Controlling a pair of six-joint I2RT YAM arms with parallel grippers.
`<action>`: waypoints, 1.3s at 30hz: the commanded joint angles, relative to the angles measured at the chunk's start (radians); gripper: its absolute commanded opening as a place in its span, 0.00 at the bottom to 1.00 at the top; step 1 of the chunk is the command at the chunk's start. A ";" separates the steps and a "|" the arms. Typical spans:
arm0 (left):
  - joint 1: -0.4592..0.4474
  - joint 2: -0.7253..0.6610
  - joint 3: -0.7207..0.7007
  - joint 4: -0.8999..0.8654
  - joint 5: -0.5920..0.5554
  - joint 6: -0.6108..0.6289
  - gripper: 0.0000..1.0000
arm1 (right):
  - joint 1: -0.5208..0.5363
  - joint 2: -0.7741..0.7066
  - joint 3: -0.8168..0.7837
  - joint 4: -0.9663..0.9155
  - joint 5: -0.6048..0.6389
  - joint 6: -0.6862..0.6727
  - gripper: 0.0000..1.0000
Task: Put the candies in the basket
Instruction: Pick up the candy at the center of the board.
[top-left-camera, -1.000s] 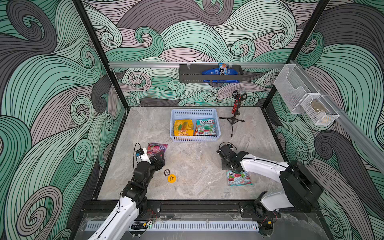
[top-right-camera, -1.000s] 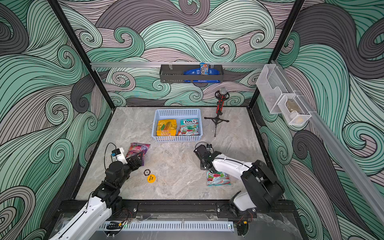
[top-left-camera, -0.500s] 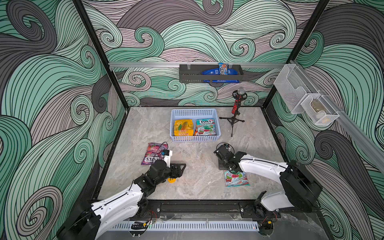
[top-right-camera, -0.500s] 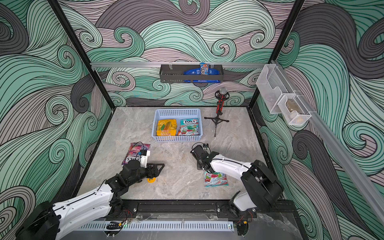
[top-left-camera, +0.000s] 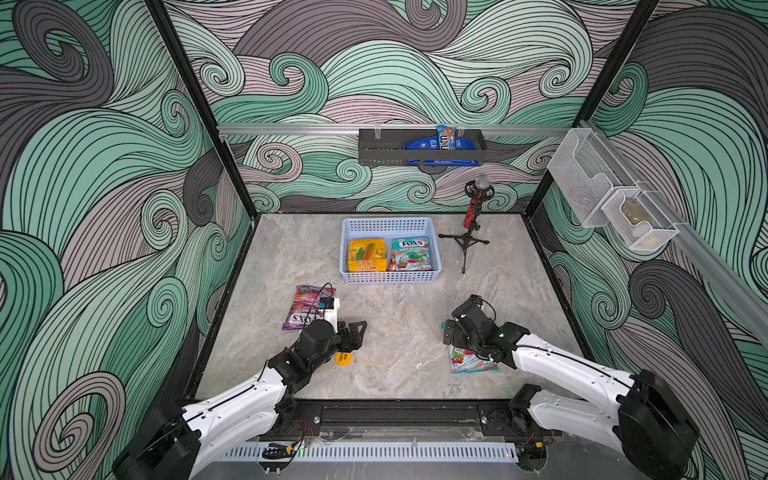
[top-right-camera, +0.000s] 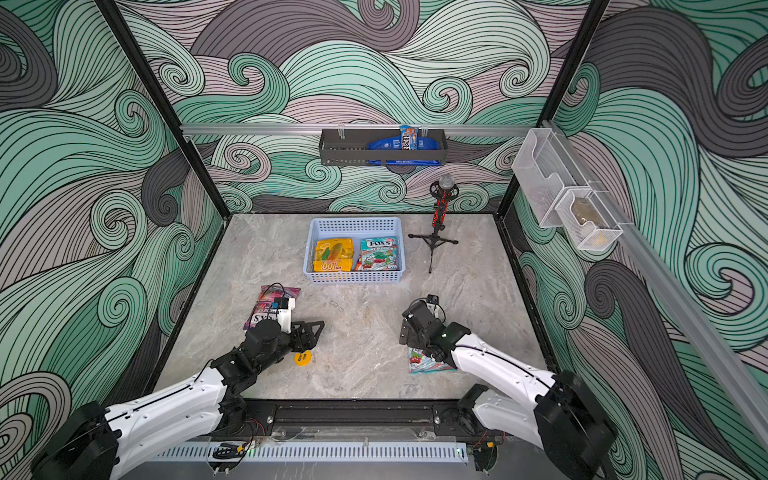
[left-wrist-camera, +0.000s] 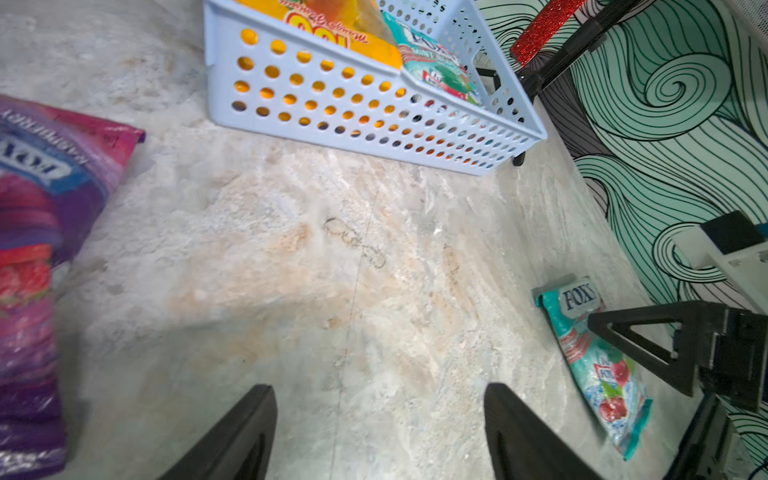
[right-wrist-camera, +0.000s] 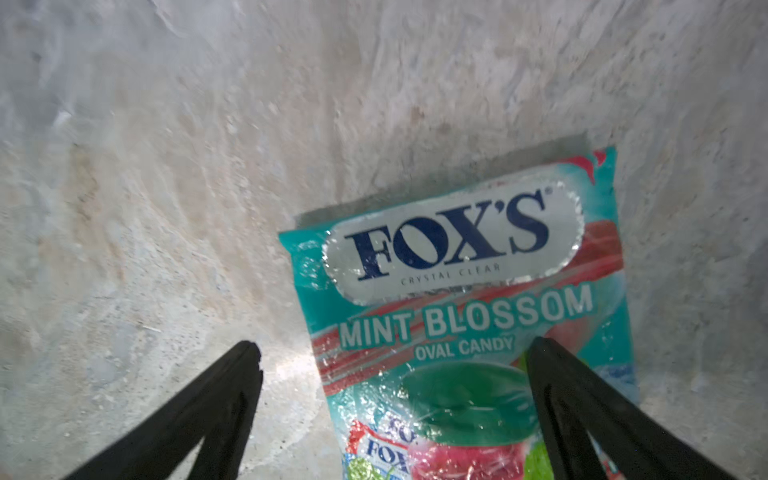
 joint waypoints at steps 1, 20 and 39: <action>-0.002 -0.051 -0.019 0.075 -0.046 0.000 0.83 | 0.042 0.080 -0.013 0.097 -0.092 0.059 1.00; 0.022 0.080 0.039 0.017 -0.010 -0.051 0.98 | 0.164 0.314 0.282 0.251 -0.156 0.061 1.00; 0.020 -0.435 -0.015 -0.253 -0.161 -0.008 0.80 | 0.165 0.506 0.274 0.172 -0.191 -0.107 0.87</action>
